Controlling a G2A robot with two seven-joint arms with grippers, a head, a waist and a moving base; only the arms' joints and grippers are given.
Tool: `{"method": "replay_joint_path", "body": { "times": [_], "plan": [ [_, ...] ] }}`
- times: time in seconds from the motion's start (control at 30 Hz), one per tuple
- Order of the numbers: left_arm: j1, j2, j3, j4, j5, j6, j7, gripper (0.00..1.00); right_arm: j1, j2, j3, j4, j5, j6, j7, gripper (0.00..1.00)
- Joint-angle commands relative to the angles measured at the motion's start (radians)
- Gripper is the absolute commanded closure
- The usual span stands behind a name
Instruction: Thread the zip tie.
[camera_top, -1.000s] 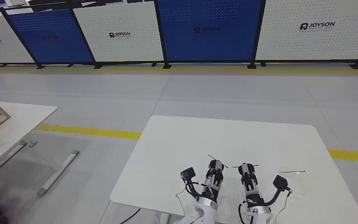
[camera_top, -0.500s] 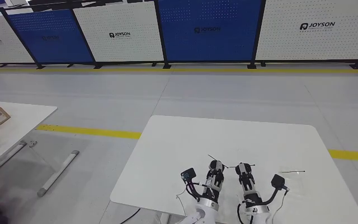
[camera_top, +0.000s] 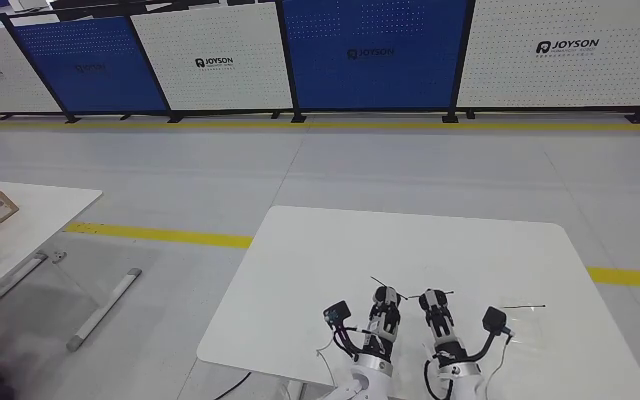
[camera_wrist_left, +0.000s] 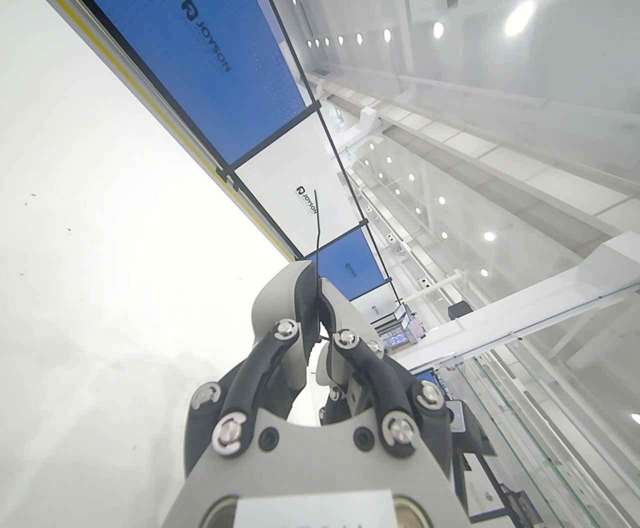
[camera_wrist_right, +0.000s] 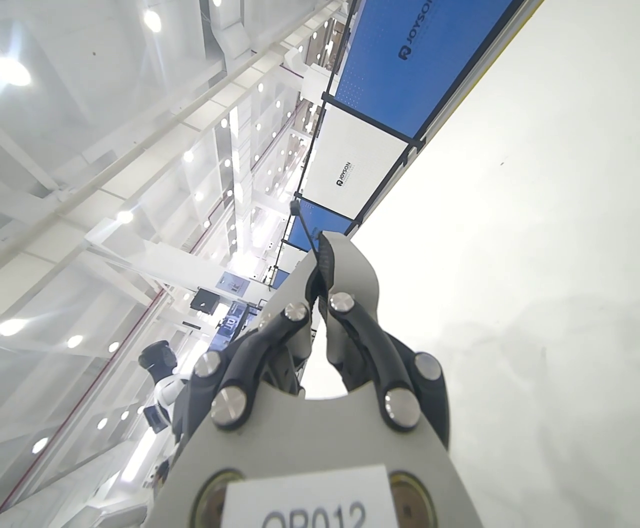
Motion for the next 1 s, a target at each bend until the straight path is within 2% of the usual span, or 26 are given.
{"method": "replay_joint_path", "body": {
  "times": [0.0, 0.97],
  "plan": [
    [0.002, -0.001, -0.003, -0.003, 0.0, -0.004, 0.002, 1.0, 0.004, -0.002, -0.002, 0.004, 0.001, 0.002, 0.004, 1.0],
    [0.003, -0.002, -0.003, -0.004, -0.001, -0.005, 0.003, 1.0, -0.019, -0.01, 0.015, -0.016, -0.006, -0.014, 0.024, 1.0]
  ]
}}
